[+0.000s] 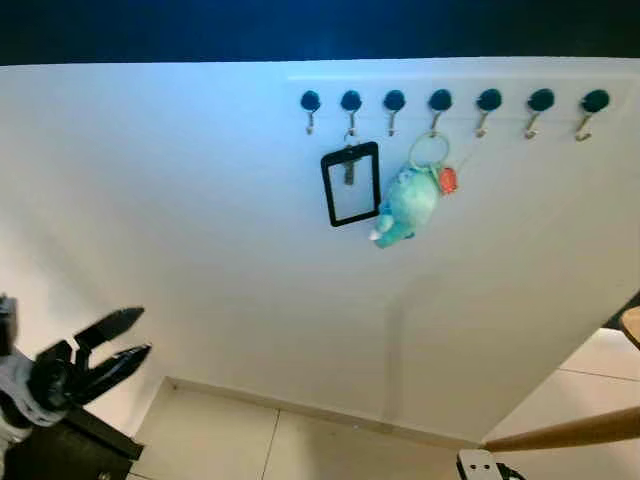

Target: Hang keys on a hook

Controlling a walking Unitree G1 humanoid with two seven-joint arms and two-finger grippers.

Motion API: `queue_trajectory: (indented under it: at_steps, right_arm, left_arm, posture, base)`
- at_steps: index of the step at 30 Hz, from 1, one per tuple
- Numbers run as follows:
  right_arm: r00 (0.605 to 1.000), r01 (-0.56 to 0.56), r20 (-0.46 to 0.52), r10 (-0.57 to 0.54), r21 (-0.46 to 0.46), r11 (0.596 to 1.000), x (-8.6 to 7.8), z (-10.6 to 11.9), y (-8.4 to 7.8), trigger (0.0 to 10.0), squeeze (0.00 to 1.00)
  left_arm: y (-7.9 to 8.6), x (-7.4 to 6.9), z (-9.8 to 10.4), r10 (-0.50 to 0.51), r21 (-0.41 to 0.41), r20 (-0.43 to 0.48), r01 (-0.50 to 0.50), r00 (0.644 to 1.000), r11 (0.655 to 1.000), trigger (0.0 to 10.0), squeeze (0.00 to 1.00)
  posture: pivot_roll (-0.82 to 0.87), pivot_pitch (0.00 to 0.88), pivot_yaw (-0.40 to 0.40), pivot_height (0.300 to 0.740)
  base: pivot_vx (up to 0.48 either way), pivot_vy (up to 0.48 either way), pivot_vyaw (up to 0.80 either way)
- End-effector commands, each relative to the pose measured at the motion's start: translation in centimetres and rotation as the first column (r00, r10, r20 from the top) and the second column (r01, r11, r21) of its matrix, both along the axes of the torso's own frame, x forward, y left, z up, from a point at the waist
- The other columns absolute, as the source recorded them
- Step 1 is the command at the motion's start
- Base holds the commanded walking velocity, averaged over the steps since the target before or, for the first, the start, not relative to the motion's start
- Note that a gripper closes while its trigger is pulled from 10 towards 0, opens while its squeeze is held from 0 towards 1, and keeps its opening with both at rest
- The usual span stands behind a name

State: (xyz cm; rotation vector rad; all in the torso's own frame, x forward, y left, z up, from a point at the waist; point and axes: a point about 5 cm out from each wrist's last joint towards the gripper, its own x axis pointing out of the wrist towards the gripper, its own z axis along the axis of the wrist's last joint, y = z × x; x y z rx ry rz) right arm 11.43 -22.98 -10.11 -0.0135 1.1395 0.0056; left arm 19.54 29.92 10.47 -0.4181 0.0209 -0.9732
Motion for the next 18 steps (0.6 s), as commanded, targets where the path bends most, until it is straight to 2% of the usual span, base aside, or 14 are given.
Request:
queue_trajectory:
  at_steps: [1, 2, 3, 4, 5, 6, 7, 8, 10, 13, 14, 16, 17, 18]
  right_arm:
    - [1.0, -0.024, -0.016, 0.024, -0.005, 1.0, -0.3, -0.2, 0.4, 10.0, 0.0]
    - [1.0, -0.024, -0.016, 0.024, -0.005, 1.0, -0.3, -0.2, 0.4, 10.0, 0.0]
    - [0.999, -0.03, -0.015, 0.029, -0.012, 0.999, -0.3, -0.2, 0.4, 10.0, 0.0]
    - [0.999, -0.044, -0.014, 0.044, -0.024, 0.999, -0.3, -0.2, 0.4, 10.0, 0.0]
    - [0.999, -0.044, -0.014, 0.044, -0.024, 0.999, -0.3, -0.2, 0.4, 10.0, 0.0]
    - [0.999, -0.05, -0.013, 0.049, -0.029, 0.998, -0.3, -0.2, 0.4, 10.0, 0.0]
    - [0.996, -0.083, -0.017, 0.082, -0.053, 0.995, -0.2, -0.2, 0.3, 10.0, 0.0]
    - [0.996, -0.083, -0.017, 0.082, -0.053, 0.995, -0.2, -0.2, 0.3, 10.0, 0.0]
    - [0.989, -0.146, -0.024, 0.144, -0.116, 0.983, 0.0, -0.1, 0.0, 10.0, 0.0]
    - [0.987, -0.16, -0.015, 0.16, -0.159, 0.974, 0.3, 0.1, -0.3, 10.0, 0.0]
    - [0.987, -0.16, -0.015, 0.16, -0.159, 0.974, 0.3, 0.1, -0.3, 10.0, 0.0]
    - [0.986, -0.165, -0.013, 0.165, -0.167, 0.972, 0.6, 0.2, -0.3, 10.0, 0.0]
    - [0.986, -0.165, -0.013, 0.165, -0.167, 0.972, 0.6, 0.2, -0.3, 10.0, 0.0]
    - [0.985, -0.172, -0.015, 0.172, -0.169, 0.97, 0.7, 0.2, -0.3, 10.0, 0.0]
  left_arm:
    - [0.1, -0.1, -1.7, 0.069, 0.034, -0.065, -0.067, 0.996, 0.997, 10.0, 0.0]
    - [0.1, -0.1, -1.7, 0.069, 0.034, -0.065, -0.067, 0.996, 0.997, 10.0, 0.0]
    - [0.0, 0.1, -2.7, 0.113, 0.061, -0.104, -0.107, 0.988, 0.992, 10.0, 0.0]
    - [0.0, 0.2, -4.7, 0.197, 0.122, -0.186, -0.176, 0.963, 0.977, 10.0, 0.0]
    - [0.0, 0.2, -4.7, 0.197, 0.122, -0.186, -0.176, 0.963, 0.977, 10.0, 0.0]
    - [-0.1, 0.1, -5.3, 0.22, 0.143, -0.207, -0.194, 0.953, 0.971, 10.0, 0.0]
    - [-0.2, 0.1, -6.5, 0.273, 0.163, -0.251, -0.237, 0.929, 0.958, 10.0, 0.0]
    - [-0.2, 0.1, -6.5, 0.273, 0.163, -0.251, -0.237, 0.929, 0.958, 10.0, 0.0]
    - [-0.4, 0.0, -8.1, 0.357, 0.231, -0.305, -0.295, 0.883, 0.927, 10.0, 0.0]
    - [-0.8, -0.2, -11.0, 0.521, 0.377, -0.38, -0.386, 0.765, 0.842, 10.0, 0.0]
    - [-0.8, -0.2, -11.0, 0.521, 0.377, -0.38, -0.386, 0.765, 0.842, 10.0, 0.0]
    - [-1.1, -0.6, -12.8, 0.615, 0.447, -0.43, -0.436, 0.661, 0.781, 10.0, 0.0]
    - [-1.1, -0.6, -12.8, 0.615, 0.447, -0.43, -0.436, 0.661, 0.781, 10.0, 0.0]
    - [-1.3, -0.9, -13.4, 0.643, 0.459, -0.456, -0.456, 0.616, 0.762, 10.0, 0.0]
  posture:
    - [-0.09, 0.058, 0.076, 0.74]
    - [-0.09, 0.058, 0.076, 0.74]
    - [-0.09, 0.058, 0.076, 0.74]
    - [-0.09, 0.059, 0.075, 0.74]
    - [-0.09, 0.059, 0.075, 0.74]
    - [-0.09, 0.059, 0.075, 0.74]
    - [-0.09, 0.062, 0.074, 0.74]
    - [-0.09, 0.062, 0.074, 0.74]
    - [-0.09, 0.062, 0.074, 0.74]
    - [-0.09, 0.058, 0.071, 0.74]
    - [-0.09, 0.058, 0.071, 0.74]
    - [-0.09, 0.049, 0.064, 0.74]
    - [-0.09, 0.049, 0.064, 0.74]
    - [-0.09, 0.049, 0.064, 0.74]
  base:
    - [0.0, 0.0, 0.0]
    - [0.0, 0.0, 0.0]
    - [0.0, 0.0, 0.0]
    - [0.0, 0.0, 0.0]
    - [0.0, 0.0, 0.0]
    - [0.0, 0.0, 0.0]
    - [0.0, 0.0, 0.0]
    - [0.0, 0.0, 0.0]
    - [0.0, 0.0, 0.0]
    - [0.0, 0.0, 0.0]
    - [0.0, 0.0, 0.0]
    - [0.0, 0.0, 0.0]
    - [0.0, 0.0, 0.0]
    - [0.0, 0.0, 0.0]
